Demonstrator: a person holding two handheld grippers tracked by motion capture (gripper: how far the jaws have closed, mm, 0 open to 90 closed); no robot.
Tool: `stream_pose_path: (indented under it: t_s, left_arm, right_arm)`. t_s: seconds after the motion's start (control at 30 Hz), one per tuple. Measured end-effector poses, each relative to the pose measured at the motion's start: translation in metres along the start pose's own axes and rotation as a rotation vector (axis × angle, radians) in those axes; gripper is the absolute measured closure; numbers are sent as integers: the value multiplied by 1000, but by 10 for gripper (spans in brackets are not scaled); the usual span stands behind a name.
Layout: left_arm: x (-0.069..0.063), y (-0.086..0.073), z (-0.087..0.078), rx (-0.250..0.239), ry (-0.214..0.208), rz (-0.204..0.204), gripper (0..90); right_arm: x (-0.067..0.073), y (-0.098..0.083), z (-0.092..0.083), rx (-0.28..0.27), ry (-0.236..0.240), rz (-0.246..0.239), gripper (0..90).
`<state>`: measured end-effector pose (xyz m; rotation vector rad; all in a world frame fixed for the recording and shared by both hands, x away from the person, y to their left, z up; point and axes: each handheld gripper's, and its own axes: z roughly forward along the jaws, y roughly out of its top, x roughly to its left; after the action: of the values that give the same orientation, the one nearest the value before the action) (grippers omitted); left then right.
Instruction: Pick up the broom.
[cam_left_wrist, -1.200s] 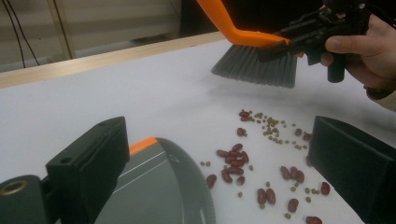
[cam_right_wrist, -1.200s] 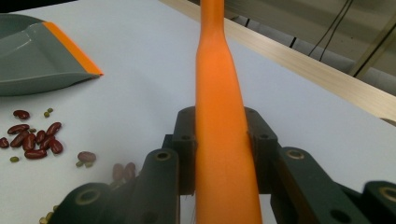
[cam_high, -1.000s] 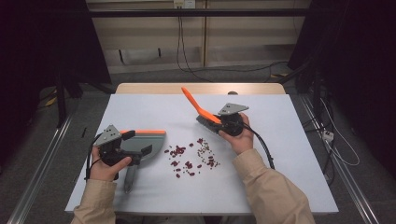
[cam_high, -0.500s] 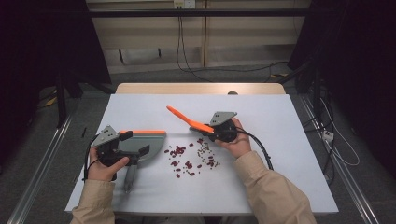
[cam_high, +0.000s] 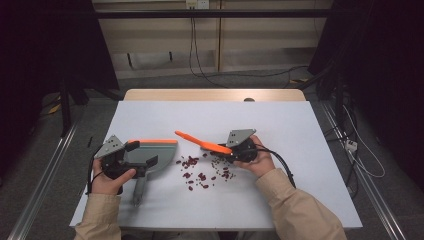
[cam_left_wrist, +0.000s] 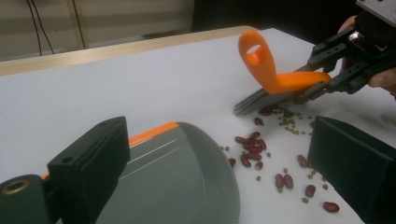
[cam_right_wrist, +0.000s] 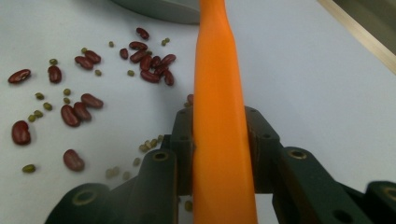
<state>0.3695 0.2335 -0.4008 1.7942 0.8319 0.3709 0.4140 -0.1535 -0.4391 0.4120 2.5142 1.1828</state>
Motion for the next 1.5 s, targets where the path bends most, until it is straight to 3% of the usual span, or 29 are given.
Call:
stream_pose_path:
  t_s: [0.2, 0.6, 0.83, 1.13, 1.5]
  left_arm:
    - [1, -1, -2, 2, 4, -5, 58]
    - [0, -2, -3, 0, -1, 0, 57]
    - [-1, -2, -3, 3, -2, 1, 57]
    - [-1, -2, -3, 6, -2, 4, 57]
    - [-2, -3, -3, 12, -6, 9, 57]
  right_arm:
    - [6, 0, -5, 4, 41, -14, 701]
    - [20, 1, -13, 12, 80, -30, 701]
    - [24, 1, -16, 4, 103, -15, 702]
    - [30, 4, -18, 9, 111, -17, 705]
    - [24, 5, -23, -44, 94, 16, 712]
